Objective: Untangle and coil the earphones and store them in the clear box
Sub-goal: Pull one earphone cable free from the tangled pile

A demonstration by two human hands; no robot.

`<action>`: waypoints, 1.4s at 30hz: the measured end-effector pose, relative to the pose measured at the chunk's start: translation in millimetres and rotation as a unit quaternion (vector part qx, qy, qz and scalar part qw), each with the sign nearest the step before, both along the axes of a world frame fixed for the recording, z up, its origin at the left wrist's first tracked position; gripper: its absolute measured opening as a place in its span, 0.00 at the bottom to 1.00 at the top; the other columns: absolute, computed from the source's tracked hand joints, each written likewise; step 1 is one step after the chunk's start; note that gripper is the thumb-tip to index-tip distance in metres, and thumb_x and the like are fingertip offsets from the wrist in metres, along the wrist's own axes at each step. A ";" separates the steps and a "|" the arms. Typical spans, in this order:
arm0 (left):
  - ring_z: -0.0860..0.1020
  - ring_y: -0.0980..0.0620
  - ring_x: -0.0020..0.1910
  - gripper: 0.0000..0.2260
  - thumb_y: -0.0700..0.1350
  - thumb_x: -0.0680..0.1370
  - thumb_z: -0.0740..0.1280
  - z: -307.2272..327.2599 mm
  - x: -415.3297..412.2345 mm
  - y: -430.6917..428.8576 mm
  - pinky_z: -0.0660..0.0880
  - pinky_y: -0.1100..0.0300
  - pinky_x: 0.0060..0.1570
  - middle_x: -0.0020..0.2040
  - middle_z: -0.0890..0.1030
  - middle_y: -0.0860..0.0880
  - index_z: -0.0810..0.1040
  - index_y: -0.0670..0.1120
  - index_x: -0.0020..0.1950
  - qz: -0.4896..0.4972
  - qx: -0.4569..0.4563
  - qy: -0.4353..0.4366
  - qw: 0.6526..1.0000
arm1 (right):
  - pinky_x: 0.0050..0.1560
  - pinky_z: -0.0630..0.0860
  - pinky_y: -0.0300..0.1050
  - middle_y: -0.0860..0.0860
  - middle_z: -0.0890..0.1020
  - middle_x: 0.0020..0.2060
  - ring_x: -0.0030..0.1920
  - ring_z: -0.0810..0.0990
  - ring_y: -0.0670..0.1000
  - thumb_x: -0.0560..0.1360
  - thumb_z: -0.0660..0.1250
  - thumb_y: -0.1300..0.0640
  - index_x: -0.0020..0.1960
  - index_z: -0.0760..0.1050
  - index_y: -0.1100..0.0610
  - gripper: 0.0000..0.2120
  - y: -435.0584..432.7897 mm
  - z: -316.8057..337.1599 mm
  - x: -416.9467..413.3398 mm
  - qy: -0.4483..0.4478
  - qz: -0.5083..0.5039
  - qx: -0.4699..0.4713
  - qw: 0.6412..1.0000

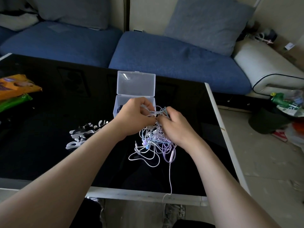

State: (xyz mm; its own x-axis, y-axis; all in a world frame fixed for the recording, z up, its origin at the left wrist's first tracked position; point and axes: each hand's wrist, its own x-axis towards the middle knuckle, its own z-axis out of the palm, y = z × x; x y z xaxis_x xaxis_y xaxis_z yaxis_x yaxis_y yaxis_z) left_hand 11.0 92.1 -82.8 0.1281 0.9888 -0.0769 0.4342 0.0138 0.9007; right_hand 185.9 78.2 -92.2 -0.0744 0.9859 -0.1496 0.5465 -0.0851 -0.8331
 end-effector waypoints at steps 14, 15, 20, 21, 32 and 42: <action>0.84 0.55 0.39 0.02 0.44 0.79 0.74 2.0 -4.7 0.2 0.78 0.59 0.44 0.40 0.87 0.50 0.83 0.48 0.49 -0.007 -0.016 0.018 1.000 | 0.38 0.78 0.51 0.47 0.85 0.34 0.34 0.83 0.49 0.80 0.72 0.51 0.44 0.81 0.53 0.08 -1.0 2.4 8.0 0.001 -0.037 0.061 0.997; 0.85 0.55 0.40 0.01 0.45 0.79 0.75 0.8 -6.9 1.4 0.79 0.58 0.46 0.40 0.88 0.51 0.85 0.49 0.48 -0.001 -0.007 0.016 1.000 | 0.37 0.74 0.51 0.47 0.82 0.31 0.32 0.79 0.50 0.79 0.72 0.50 0.43 0.80 0.56 0.10 -1.7 3.6 8.0 0.011 -0.040 0.050 0.998; 0.84 0.54 0.43 0.05 0.49 0.79 0.75 -4.8 -16.6 9.0 0.81 0.55 0.46 0.40 0.88 0.53 0.90 0.51 0.47 0.077 0.048 0.043 0.995 | 0.38 0.71 0.47 0.49 0.79 0.30 0.33 0.74 0.48 0.77 0.71 0.55 0.43 0.84 0.61 0.10 -4.4 14.6 8.0 0.073 -0.073 -0.019 0.994; 0.84 0.53 0.44 0.05 0.49 0.78 0.75 -5.5 -17.4 9.6 0.81 0.57 0.46 0.42 0.88 0.52 0.90 0.50 0.47 0.093 0.052 0.057 0.993 | 0.37 0.72 0.45 0.50 0.80 0.32 0.34 0.75 0.47 0.76 0.71 0.57 0.44 0.86 0.61 0.08 -5.1 16.3 8.3 0.081 -0.079 -0.028 0.993; 0.82 0.47 0.46 0.16 0.58 0.82 0.70 1.2 -15.7 6.0 0.77 0.49 0.50 0.39 0.86 0.52 0.87 0.50 0.42 0.125 0.170 0.169 0.963 | 0.46 0.72 0.46 0.49 0.81 0.36 0.44 0.79 0.49 0.76 0.71 0.53 0.42 0.85 0.58 0.10 -7.8 25.8 6.8 0.102 -0.099 -0.053 0.988; 0.85 0.48 0.36 0.23 0.59 0.83 0.62 16.5 -8.9 -0.6 0.85 0.48 0.46 0.32 0.86 0.51 0.82 0.40 0.45 0.106 0.016 0.047 0.993 | 0.35 0.74 0.37 0.47 0.82 0.32 0.33 0.80 0.46 0.83 0.70 0.55 0.51 0.86 0.55 0.07 -5.5 18.8 9.9 0.153 -0.101 0.017 0.983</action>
State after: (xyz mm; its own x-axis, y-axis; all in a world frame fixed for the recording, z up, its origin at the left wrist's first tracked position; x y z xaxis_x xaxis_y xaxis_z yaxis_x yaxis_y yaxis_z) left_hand 2.1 91.6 -66.3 -0.0888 0.9949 -0.0474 0.5067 0.0861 0.8578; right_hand 195.8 72.7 -73.4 0.0881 0.9892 -0.1168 0.2455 -0.1352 -0.9599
